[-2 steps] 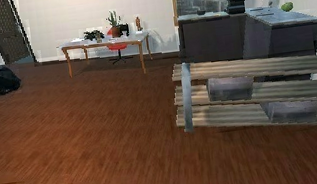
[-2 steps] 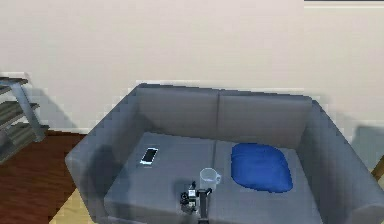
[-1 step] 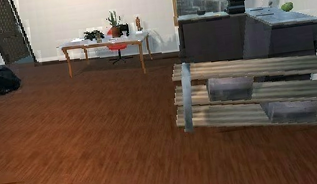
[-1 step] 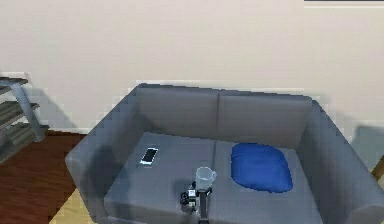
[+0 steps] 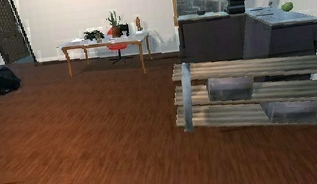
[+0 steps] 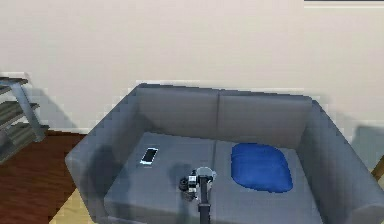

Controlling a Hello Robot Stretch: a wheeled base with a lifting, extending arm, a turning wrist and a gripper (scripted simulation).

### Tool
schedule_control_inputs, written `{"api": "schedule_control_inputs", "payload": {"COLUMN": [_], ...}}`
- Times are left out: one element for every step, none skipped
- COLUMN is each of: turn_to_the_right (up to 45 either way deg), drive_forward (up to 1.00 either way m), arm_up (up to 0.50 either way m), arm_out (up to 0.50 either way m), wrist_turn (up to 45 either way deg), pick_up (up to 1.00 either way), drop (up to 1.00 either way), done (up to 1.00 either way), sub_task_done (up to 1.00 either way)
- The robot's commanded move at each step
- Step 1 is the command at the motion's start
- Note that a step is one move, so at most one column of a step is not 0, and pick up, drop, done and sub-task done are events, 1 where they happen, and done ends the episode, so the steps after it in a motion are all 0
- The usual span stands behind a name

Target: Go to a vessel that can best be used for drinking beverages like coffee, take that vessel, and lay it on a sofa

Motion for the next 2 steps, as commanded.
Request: {"api": "schedule_control_inputs", "payload": {"turn_to_the_right": [0.0, 0.0], "drive_forward": [0.00, 0.00], "arm_up": [0.00, 0.00], "arm_out": [-0.08, 0.00], "wrist_turn": [0.0, 0.0], "pick_up": [0.00, 0.00], "drop": [0.00, 0.00], "done": [0.00, 1.00], "sub_task_done": [0.00, 0.00]}}
